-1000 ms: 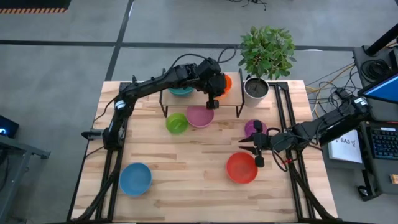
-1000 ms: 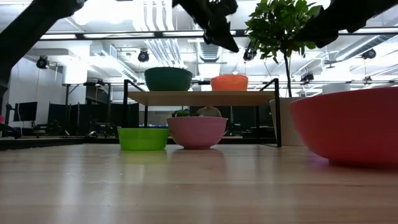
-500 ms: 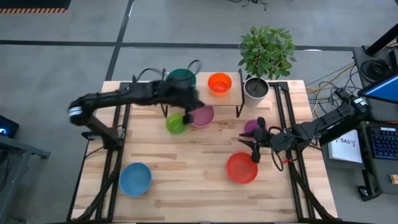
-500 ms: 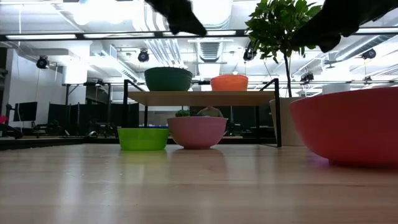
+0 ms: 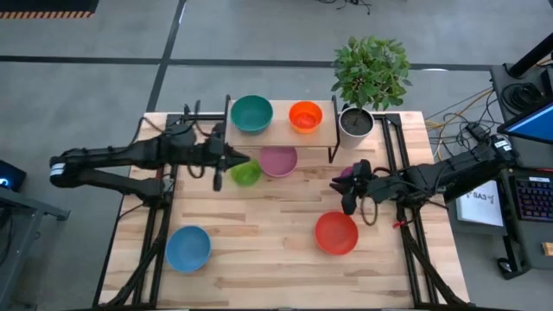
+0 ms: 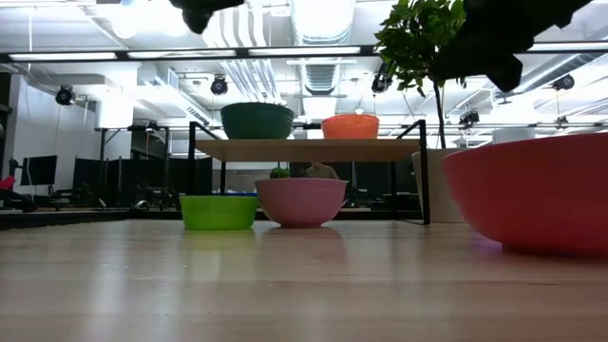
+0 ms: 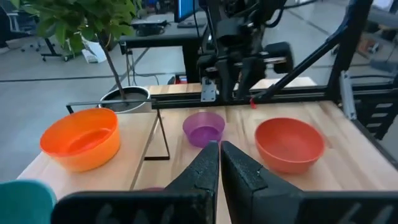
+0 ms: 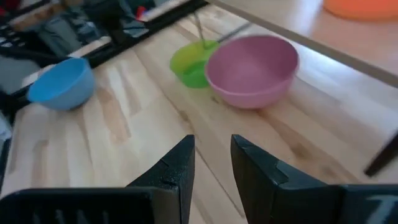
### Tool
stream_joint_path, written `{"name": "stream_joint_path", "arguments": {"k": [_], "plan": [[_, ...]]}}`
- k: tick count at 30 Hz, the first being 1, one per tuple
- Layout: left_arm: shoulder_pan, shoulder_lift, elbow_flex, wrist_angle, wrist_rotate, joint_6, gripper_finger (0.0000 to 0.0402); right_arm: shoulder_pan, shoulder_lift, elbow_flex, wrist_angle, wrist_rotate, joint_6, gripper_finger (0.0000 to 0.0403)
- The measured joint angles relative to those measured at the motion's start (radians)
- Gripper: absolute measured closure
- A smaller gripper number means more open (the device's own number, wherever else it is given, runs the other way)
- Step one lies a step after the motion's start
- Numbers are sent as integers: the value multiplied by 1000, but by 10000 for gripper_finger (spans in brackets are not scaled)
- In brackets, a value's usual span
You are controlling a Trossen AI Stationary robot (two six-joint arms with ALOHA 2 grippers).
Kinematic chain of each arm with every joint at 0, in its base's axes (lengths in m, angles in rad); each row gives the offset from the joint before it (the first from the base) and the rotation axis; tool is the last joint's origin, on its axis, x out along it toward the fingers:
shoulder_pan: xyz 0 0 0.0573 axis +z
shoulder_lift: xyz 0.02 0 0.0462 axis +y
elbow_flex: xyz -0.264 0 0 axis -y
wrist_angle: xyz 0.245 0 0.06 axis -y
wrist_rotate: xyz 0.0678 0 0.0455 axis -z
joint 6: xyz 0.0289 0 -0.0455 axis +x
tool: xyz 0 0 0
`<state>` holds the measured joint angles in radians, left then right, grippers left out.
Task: Place and stack bowls onto a shelf
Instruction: Stack the dark orange bowl on the dark green bowl on the shelf
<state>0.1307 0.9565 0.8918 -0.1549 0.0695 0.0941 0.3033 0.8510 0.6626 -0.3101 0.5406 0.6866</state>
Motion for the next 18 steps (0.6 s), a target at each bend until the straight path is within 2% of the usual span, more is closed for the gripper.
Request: {"name": "stream_joint_path", "arguments": {"k": [3, 9, 15, 18], "plan": [[-4, -74, -55, 0, -1, -13, 402, -30, 43, 70, -139, -19, 102, 310], [-3, -197, -163, 16, -8, -14, 402, -66, 175, 209, -321, -186, 232, 310], [-3, -278, -235, 40, -9, -9, 401, -72, 345, 394, -529, -450, 376, 310], [-3, -302, -258, 37, -9, 4, 401, -64, 434, 486, -642, -610, 349, 310]]}}
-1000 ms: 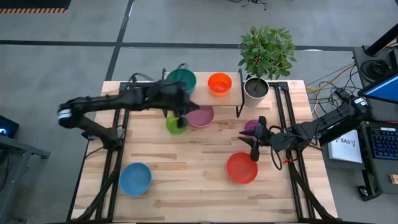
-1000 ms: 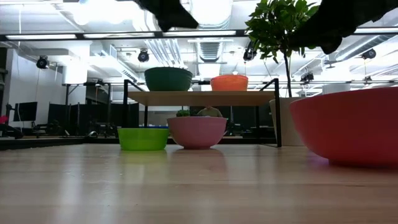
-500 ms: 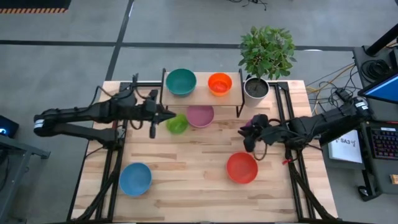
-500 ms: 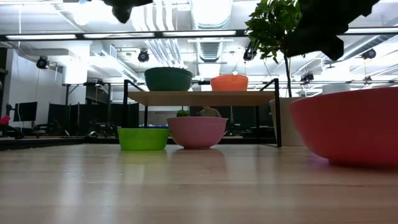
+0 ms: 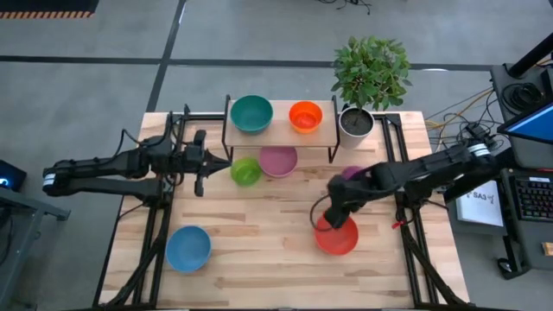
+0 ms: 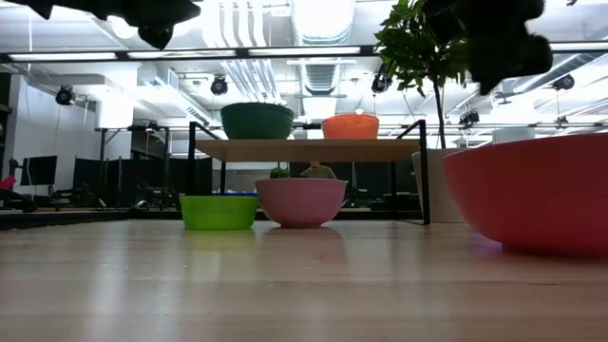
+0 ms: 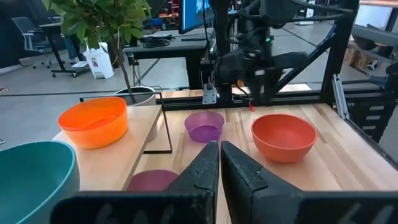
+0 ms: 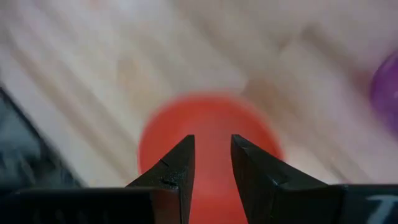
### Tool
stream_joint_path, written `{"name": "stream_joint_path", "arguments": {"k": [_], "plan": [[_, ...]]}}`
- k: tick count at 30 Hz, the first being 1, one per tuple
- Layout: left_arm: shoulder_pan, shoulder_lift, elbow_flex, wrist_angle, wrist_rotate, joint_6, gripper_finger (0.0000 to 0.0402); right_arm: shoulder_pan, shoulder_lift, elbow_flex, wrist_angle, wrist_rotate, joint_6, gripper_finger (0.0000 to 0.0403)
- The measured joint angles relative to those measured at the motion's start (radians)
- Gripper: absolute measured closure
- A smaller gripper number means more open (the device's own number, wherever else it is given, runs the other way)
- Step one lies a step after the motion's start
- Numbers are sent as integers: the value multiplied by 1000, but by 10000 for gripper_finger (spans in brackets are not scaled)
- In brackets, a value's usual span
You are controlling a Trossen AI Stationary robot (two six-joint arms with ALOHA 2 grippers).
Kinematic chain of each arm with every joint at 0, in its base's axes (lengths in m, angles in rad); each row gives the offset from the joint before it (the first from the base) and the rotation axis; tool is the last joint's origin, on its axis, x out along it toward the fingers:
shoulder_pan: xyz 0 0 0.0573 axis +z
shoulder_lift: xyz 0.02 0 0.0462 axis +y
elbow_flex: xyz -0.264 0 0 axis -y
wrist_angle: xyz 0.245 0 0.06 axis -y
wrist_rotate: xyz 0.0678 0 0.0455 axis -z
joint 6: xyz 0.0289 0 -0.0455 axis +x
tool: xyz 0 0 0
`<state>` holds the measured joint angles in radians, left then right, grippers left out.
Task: Place and stack bowls onto a shelf
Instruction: Stack the dark orange bowl on the dark green bowl on the shelf
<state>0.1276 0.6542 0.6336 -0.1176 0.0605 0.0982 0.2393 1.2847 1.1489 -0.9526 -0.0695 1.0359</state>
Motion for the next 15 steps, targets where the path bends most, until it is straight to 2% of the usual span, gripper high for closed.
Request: {"name": "stream_joint_path", "arguments": {"k": [3, 5, 8, 15], "plan": [[0, -19, -8, -5, 0, 7, 402, 40, 79, 55, -64, -85, -172, 310], [0, -28, -8, -4, 0, 5, 402, 69, 121, 70, -66, -89, -259, 310], [0, -36, -8, -29, 1, -2, 402, 79, 167, 75, -68, -90, -301, 310], [0, -43, -9, -40, 1, -2, 401, 77, 225, 74, -94, 43, -407, 310]]}}
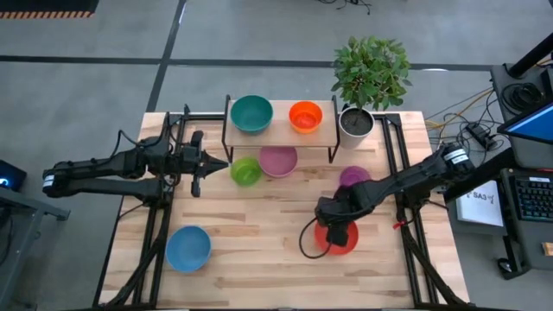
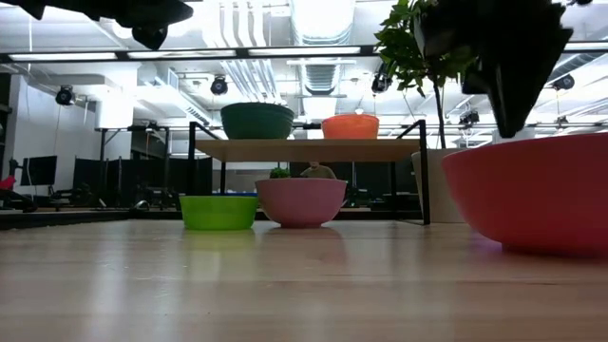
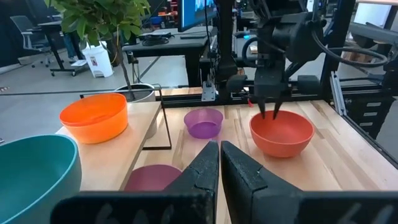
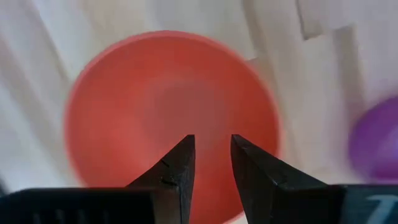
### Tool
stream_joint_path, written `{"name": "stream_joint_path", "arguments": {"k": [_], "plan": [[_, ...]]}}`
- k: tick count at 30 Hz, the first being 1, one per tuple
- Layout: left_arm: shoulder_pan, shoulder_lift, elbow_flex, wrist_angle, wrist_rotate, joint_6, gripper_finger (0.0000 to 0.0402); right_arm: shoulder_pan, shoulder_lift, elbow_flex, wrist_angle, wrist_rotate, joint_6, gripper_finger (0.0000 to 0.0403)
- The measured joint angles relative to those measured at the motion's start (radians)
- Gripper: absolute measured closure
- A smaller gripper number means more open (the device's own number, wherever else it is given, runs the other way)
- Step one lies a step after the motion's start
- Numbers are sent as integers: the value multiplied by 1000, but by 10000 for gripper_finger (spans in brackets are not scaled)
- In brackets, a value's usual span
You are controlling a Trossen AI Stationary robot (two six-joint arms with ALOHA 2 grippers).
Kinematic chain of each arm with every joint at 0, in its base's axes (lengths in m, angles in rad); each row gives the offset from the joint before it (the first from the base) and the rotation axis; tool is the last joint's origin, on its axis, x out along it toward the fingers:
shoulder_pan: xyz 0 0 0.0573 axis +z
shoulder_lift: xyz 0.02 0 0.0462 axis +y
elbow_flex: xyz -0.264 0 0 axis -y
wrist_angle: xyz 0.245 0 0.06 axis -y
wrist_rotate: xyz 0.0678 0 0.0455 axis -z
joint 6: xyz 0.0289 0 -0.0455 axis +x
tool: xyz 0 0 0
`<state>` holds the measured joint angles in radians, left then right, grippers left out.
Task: Place and stack bowls onto a shelf
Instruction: Stack the dark orange bowl on the dark green bowl on the shelf
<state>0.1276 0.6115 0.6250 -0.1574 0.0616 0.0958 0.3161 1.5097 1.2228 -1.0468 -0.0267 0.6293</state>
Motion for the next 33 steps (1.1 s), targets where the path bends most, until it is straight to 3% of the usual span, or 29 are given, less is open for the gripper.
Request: {"name": "stream_joint_path", "arguments": {"k": [5, 10, 22, 28, 33], "plan": [[0, 2, 0, 0, 0, 0, 402, -15, 0, 0, 3, 110, -110, 310], [0, 3, 0, 0, 1, 2, 402, -67, 11, -1, 3, 75, -143, 303], [0, 19, 0, 0, 1, 20, 402, -101, 81, -1, 4, 26, -292, 226], [0, 28, 0, 0, 1, 26, 402, -108, 139, -3, 12, 27, -345, 243], [0, 28, 0, 0, 1, 26, 402, -108, 184, -4, 21, 18, -368, 291]]}}
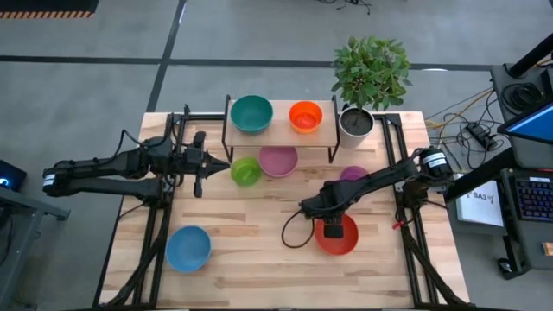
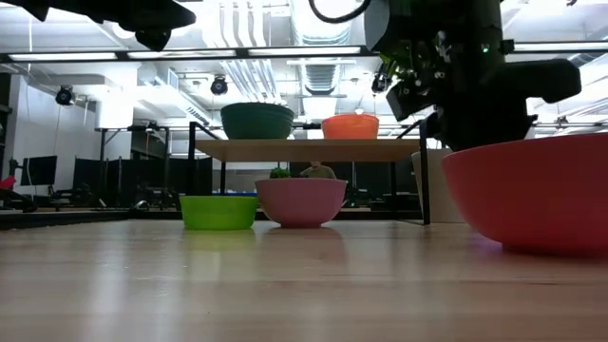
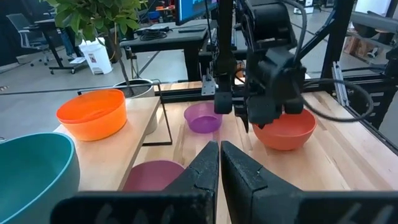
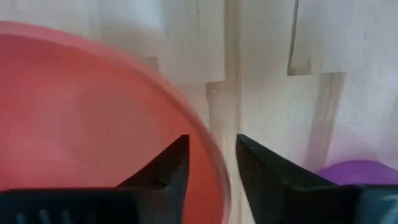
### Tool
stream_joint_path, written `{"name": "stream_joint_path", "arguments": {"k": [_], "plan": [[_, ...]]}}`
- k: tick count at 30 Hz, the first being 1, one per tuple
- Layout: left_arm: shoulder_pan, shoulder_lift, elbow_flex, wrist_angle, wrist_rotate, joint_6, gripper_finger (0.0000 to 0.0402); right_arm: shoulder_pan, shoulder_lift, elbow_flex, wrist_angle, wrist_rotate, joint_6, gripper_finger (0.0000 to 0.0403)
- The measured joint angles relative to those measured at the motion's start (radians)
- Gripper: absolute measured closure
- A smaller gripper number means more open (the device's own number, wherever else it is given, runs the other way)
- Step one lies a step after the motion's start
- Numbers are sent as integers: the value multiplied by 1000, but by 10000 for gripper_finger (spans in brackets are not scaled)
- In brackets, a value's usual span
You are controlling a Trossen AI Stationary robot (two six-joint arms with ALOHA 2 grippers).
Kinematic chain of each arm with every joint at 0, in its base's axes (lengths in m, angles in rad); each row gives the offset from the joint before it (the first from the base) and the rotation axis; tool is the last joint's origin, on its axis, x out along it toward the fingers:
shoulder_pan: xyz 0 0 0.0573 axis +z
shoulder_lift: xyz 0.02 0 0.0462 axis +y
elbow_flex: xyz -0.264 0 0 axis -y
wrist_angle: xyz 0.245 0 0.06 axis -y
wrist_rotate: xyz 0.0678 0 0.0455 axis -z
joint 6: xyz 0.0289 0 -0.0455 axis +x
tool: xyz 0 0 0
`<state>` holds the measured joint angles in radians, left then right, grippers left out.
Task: Place and stack bowls onto a shelf
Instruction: Stack the dark orange bowl on the dark green bowl on the shelf
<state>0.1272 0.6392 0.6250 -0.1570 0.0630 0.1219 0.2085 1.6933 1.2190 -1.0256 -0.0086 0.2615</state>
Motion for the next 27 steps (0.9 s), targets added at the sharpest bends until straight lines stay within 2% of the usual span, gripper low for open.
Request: {"name": "stream_joint_path", "arguments": {"k": [5, 7, 12, 17, 24, 27], "plan": [[0, 0, 0, 0, 0, 0, 402, 0, 5, 0, 8, -25, -4, 371], [0, 0, 0, 0, 0, 0, 402, 1, -11, 0, 12, -35, 2, 386], [0, -2, 0, 3, 0, 0, 402, -22, -62, 12, 9, -78, 49, 393], [0, -5, 0, 20, 0, 0, 402, -73, -105, 116, 28, -161, 117, 394], [0, -18, 0, 24, 0, 0, 402, -168, -103, 332, 123, -167, 120, 394], [0, -25, 0, 24, 0, 0, 402, -232, -89, 422, 129, -120, 107, 394]]}}
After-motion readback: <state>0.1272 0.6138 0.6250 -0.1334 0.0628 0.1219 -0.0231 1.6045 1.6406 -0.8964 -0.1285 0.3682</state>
